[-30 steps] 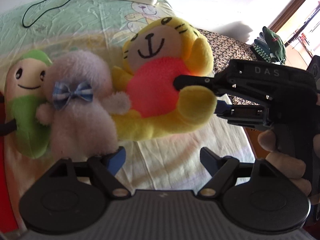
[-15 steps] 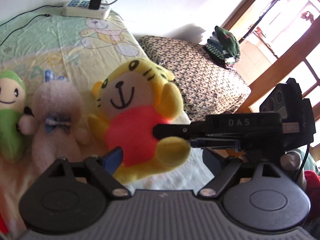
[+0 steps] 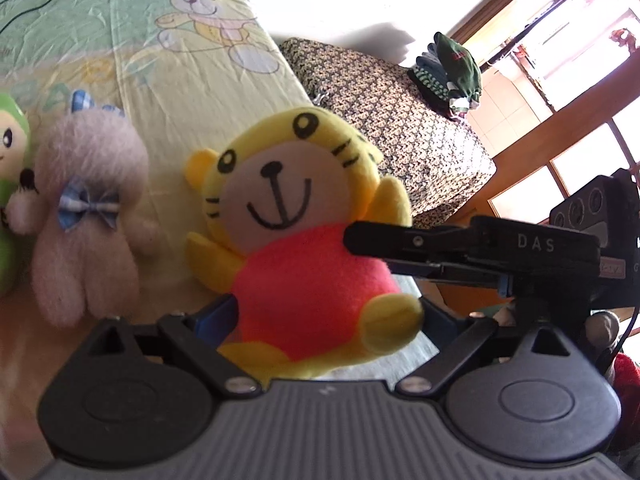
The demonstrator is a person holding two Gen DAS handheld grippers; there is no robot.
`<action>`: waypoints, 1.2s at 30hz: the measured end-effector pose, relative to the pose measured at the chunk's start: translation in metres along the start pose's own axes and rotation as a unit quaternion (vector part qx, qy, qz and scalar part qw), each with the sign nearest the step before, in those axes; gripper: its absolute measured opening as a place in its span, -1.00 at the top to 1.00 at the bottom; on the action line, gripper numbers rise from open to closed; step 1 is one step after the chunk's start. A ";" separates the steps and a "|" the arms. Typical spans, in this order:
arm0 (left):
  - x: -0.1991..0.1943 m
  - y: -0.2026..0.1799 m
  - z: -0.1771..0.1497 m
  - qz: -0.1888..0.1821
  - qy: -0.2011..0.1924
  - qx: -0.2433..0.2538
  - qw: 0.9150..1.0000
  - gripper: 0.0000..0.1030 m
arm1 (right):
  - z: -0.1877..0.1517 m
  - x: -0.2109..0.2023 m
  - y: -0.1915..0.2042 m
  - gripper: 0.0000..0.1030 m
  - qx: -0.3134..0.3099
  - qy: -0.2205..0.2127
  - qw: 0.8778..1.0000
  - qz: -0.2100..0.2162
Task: Organize objects
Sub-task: 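Lift the yellow tiger off the bed with the right gripper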
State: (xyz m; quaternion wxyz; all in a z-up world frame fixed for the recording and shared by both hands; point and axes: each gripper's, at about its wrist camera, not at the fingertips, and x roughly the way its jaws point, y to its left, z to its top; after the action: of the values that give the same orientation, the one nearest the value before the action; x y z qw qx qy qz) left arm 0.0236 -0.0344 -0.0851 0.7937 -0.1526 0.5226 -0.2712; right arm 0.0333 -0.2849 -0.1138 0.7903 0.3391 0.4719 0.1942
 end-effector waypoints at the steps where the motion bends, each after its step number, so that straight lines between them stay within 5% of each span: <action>1: 0.003 0.003 0.000 -0.005 0.004 -0.010 1.000 -0.92 | 0.004 0.004 0.001 -0.14 -0.003 -0.001 1.000 -0.005; 7: 0.026 0.014 -0.001 -0.021 0.034 -0.046 0.998 -0.91 | 0.013 0.032 -0.004 -0.18 0.018 0.038 0.999 0.012; 14: 0.016 -0.003 -0.004 0.007 0.014 -0.006 1.000 -0.82 | 0.011 0.027 0.005 -0.01 -0.007 0.047 0.998 0.034; 25: -0.056 -0.030 -0.019 0.044 -0.086 0.055 0.994 -0.81 | -0.008 -0.011 0.044 0.00 -0.046 -0.009 0.994 0.102; 36: -0.158 -0.015 -0.049 0.089 -0.185 0.068 0.976 -0.81 | -0.036 -0.006 0.126 0.00 -0.101 -0.026 0.981 0.165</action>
State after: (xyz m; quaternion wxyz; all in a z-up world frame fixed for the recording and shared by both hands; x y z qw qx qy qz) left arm -0.0735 0.0492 0.0209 0.9061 -0.0991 0.3587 -0.2014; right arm 0.0008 -0.1886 -0.0309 0.7895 0.3354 0.3672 0.3596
